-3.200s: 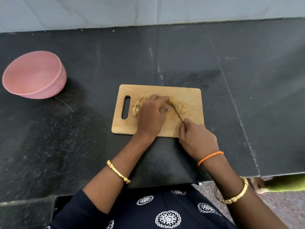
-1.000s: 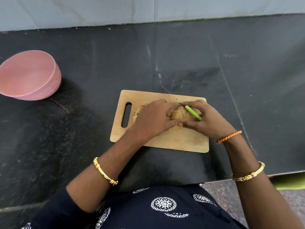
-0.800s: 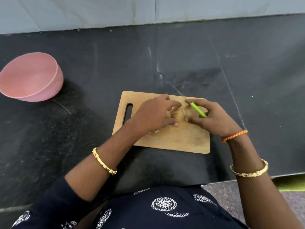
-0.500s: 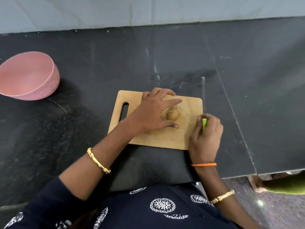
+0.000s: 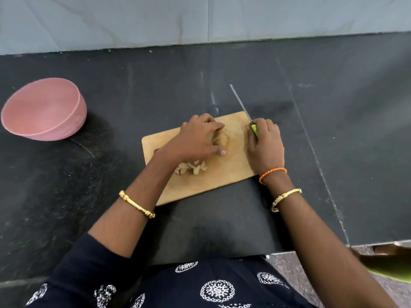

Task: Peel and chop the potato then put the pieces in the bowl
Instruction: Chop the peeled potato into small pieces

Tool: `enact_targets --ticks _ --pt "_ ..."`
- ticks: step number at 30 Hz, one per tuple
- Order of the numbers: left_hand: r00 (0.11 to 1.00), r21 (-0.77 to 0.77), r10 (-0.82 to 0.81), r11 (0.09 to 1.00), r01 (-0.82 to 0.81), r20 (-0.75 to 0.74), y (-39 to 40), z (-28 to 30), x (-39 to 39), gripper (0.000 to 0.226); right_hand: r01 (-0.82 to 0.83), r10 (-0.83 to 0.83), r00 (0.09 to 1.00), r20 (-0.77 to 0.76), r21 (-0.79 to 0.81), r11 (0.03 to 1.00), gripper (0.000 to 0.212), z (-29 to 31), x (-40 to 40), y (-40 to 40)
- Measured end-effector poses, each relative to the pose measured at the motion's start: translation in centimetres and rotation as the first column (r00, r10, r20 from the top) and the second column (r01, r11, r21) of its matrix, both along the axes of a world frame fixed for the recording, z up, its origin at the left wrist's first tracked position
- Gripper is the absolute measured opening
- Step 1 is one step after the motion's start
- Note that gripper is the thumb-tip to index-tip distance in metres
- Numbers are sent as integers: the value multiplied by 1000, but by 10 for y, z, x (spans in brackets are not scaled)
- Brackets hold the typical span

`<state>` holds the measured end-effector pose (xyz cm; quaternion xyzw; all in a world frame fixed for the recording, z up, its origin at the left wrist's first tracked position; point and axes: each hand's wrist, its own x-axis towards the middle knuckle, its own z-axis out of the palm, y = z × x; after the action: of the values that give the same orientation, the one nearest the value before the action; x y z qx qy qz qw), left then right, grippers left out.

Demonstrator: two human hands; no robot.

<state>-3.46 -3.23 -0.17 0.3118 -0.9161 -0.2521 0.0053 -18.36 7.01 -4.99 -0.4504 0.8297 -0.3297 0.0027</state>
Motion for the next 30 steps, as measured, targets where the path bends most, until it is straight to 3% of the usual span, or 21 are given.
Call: enact_targets --ticks 3,9,16,22,27,30 --pt "998 16 40 999 -39 -57 -2 -2 4 63 -25 26 999 27 -27 999 26 3 -10 -12" --pt "982 2 132 991 -133 -136 5 -17 6 61 33 -33 999 -10 70 997 26 1 -14 -26" --pt "983 66 97 994 -88 -155 -4 -14 4 58 183 -181 983 -30 138 973 21 -1 8 -13" --pt "986 55 79 996 -71 -144 -5 -12 4 57 196 -196 980 -13 161 967 22 2 11 -11" --pt "988 -41 98 994 -104 -115 2 -7 3 58 174 -177 973 151 34 984 30 16 9 -4" --pt "989 -86 126 987 -133 -78 6 -7 1 60 76 -77 951 301 13 997 33 31 19 6"
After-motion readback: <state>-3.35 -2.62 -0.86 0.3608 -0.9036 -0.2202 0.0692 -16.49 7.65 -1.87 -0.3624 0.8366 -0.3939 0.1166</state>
